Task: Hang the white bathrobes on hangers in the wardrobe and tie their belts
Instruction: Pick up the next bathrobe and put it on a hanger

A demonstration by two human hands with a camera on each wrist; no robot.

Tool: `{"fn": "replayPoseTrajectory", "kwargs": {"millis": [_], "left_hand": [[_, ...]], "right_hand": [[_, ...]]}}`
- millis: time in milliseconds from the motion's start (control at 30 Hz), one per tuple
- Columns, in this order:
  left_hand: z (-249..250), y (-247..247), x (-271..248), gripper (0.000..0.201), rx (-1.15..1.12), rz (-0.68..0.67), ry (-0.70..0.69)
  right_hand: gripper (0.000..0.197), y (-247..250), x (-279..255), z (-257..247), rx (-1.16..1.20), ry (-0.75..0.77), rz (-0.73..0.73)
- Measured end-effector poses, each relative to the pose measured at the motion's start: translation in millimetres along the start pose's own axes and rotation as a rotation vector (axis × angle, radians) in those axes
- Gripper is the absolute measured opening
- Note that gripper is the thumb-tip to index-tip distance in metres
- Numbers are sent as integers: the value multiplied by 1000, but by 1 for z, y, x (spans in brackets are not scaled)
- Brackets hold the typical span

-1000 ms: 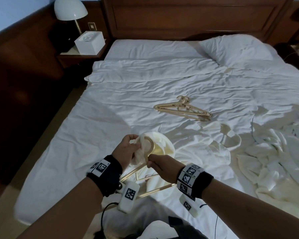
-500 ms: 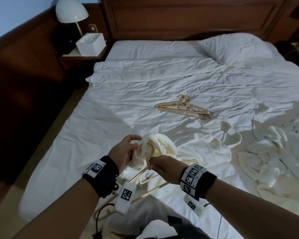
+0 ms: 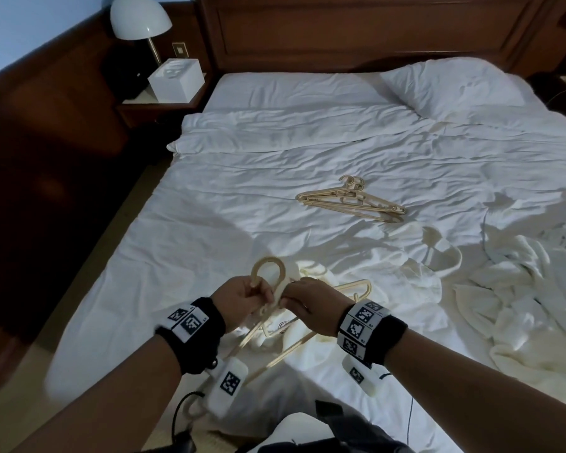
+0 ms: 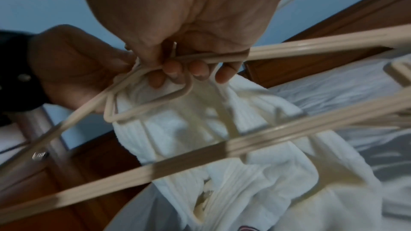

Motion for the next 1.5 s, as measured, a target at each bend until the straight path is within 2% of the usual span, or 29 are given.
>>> {"fn": "replayPoseTrajectory", "kwargs": {"millis": [33, 67, 133, 233, 300, 367, 467, 533, 633, 700, 767, 800, 867, 933, 1100, 1233, 1333, 1500], "left_hand": [[0, -1, -1, 10, 8, -41, 11], [0, -1, -2, 17, 58, -69, 18], [-2, -2, -2, 38, 334, -56, 9], [-3, -5, -3, 40, 626, 16, -82], [-2, -4, -3, 34, 661, 26, -139], [0, -1, -3, 30, 685, 18, -159], [6, -3, -5, 25, 751, -17, -195], [8, -3, -4, 25, 766, -28, -217], [9, 3, -5, 25, 778, -27, -252], [11, 5, -8, 25, 786, -45, -266], [15, 5, -11, 24, 789, -75, -292], [18, 4, -14, 24, 787, -86, -303], [23, 1, -16, 23, 797, -96, -329], [27, 3, -15, 23, 816, -74, -351], [33, 27, -7, 25, 819, 61, -320], [39, 31, -6, 20, 848, 133, -322], [51, 31, -7, 16, 854, 181, -357], [69, 55, -7, 20, 834, 288, -396]], "right_hand": [[20, 1, 0, 0, 0, 0, 7], [20, 3, 1, 2, 20, -13, 31], [27, 8, 3, 8, 63, -60, 93], [41, 7, 2, 12, 70, -102, 73], [30, 5, -1, 13, 110, -131, 39], [21, 4, -2, 18, 187, -232, 38], [20, 5, 1, 25, 234, -373, 164], [15, 4, 8, 23, 201, -387, 238], [32, 7, 19, 21, 193, -388, 255], [55, 11, 22, 27, 223, -449, 169], [68, 10, 24, 35, 131, -491, 40], [64, 9, 26, 36, 10, -481, -33], [39, 7, 27, 36, -197, -454, -117], [21, 15, 26, 38, -252, -472, -95], [19, 53, 13, 66, -395, -567, -8], [18, 72, 7, 80, -596, -537, 68], [19, 89, 5, 88, -698, -579, 109], [25, 120, -3, 105, -696, -726, 132]]}}
Point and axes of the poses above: each hand's wrist, its own x-axis towards the middle knuckle, its own y-axis out of the back of the hand, z = x × y, the point moved 3 cm from there along x, towards the middle knuckle, and after that the axes turned 1 degree about -x, right-handed, at the moved point
